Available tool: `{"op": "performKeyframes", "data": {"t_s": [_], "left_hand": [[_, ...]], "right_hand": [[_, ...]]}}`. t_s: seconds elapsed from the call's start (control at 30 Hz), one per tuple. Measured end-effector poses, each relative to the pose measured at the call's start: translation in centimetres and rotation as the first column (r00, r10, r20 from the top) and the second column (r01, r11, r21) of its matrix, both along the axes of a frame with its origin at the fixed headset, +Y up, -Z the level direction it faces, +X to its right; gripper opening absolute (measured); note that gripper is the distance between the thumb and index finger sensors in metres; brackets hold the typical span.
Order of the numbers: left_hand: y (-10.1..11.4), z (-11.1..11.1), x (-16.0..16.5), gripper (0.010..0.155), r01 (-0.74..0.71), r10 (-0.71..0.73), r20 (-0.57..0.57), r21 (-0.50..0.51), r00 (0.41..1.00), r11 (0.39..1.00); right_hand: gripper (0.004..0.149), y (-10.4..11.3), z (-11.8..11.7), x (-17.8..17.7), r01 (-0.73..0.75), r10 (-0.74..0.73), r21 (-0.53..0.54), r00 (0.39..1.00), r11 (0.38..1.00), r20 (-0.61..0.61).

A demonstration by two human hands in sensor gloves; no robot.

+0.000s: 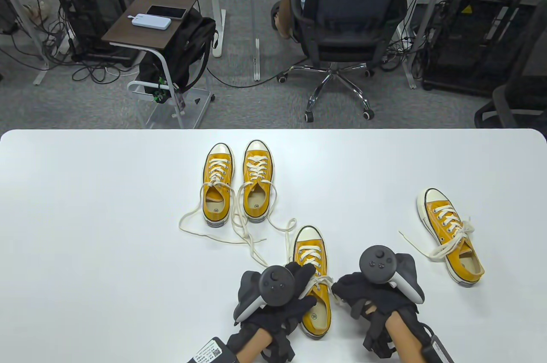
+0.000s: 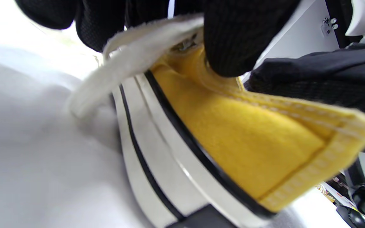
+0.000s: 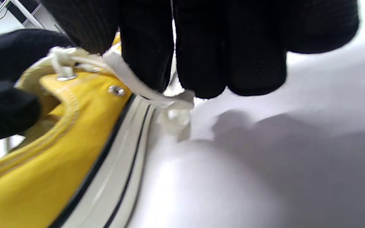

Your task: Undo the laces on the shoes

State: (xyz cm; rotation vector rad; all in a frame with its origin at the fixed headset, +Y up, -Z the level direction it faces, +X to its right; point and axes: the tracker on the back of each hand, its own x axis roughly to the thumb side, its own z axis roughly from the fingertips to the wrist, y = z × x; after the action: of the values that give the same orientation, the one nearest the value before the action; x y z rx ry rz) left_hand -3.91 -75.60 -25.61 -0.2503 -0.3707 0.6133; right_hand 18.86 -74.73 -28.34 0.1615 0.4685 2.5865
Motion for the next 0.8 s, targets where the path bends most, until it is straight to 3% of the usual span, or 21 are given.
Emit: {"op": "performKeyframes", "data": {"t_s": [0.13,0.3,0.5,0.67,0.8], "left_hand": [[0.0,0.0,0.0,0.071,0.0,0.0,0.002,-0.004,1.0,1.0],[-0.1,0.0,0.0,0.071,0.005,-0.005,0.004,-0.008,1.0,1.0],[0.0,-0.1,-0.1,0.071,0.001,-0.001,0.004,-0.016,1.0,1.0],[-0.1,-0.1,-0.1,0.07,-0.001,0.001,0.003,-0.011,1.0,1.0],[-0.1,0.0,-0.2,0.065,-0.016,0.016,-0.014,0.021,1.0,1.0]], "right_hand": [[0.042,-0.1,-0.6,0.0,-0.074,0.064,0.112,0.994,0.991,0.093],[0.044,-0.7,-1.4,-1.5,-0.088,0.078,0.246,0.996,0.965,0.051],[0.053,-0.1,-0.4,-2.6,-0.09,0.104,0.301,0.994,0.949,-0.029],[0.039,0.2,-0.1,-3.0,-0.045,0.064,0.36,0.997,0.932,-0.039],[0.038,0.4,-0.3,-2.3,-0.04,0.047,0.341,0.999,0.939,-0.013]]}}
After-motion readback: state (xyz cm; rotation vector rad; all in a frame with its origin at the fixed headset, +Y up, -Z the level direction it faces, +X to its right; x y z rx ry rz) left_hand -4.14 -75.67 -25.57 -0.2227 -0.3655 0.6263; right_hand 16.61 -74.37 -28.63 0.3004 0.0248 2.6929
